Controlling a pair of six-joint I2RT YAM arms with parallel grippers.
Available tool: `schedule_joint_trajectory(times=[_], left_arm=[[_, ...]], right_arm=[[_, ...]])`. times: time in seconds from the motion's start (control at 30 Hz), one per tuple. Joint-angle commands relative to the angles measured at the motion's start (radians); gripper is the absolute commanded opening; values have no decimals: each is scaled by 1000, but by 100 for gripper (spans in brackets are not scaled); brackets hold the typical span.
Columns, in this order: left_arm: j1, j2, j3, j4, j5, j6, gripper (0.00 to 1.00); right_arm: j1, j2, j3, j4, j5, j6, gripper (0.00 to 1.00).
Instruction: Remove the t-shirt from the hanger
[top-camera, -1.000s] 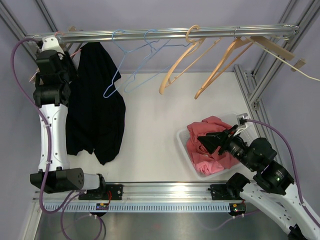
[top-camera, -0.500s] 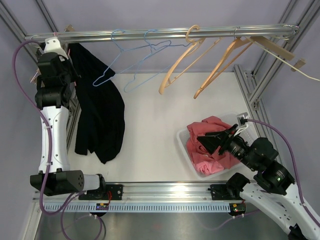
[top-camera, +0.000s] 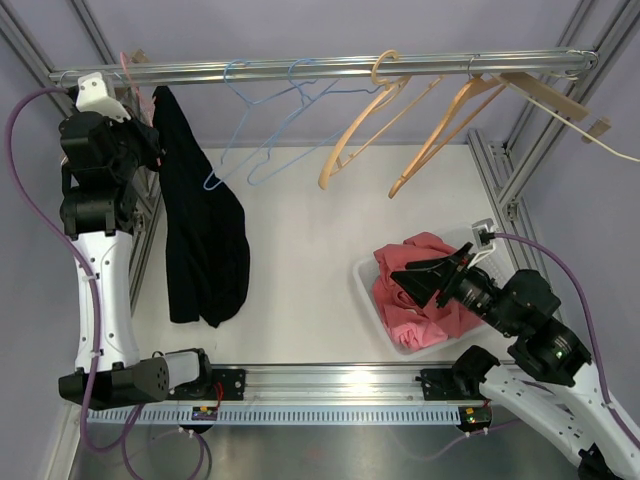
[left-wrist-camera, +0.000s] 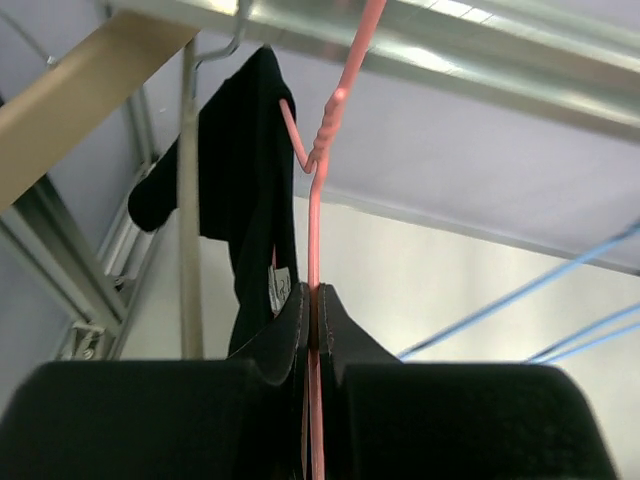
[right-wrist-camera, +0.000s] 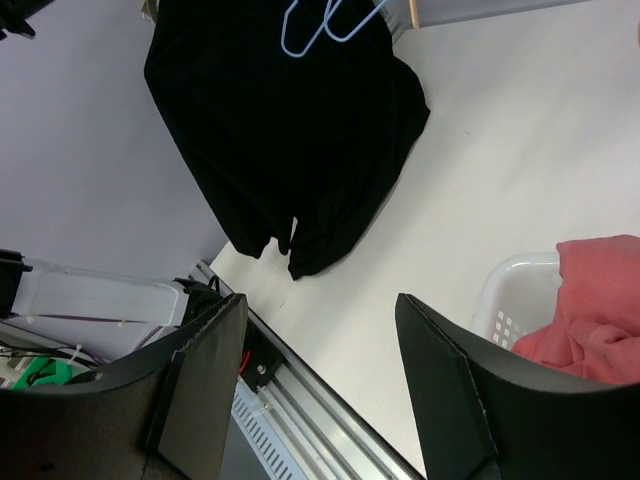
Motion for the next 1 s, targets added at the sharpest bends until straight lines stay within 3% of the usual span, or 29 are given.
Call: schedule_joint_trajectory(times=[0.0,0.1,0.23,0.43,0.7,0.77,0.97], left_arm=[[1,-31,113,93,114,-60,0],[2,-68,90,121,157,-73,0],[-1,-187,-75,216,194,-105,0],[1,-359,-264,227,235,-171,0],[1,-606,-404,166,266,-234,0],[-1,-628,-399,158,289,-270,0],[-1,-686,-269,94,340,-330,0]], right_arm=[[-4,52,31,76,-106,-6,70],[-4,95,23,118,-154,0,72],[-5,127,-2,175,-177,16,73],[54,212,-3,253,-191,23,75],[444,454,73,383,64,-41,84],[504,517,116,403,106,-59,91],[776,805,363,472,245,-185,96]])
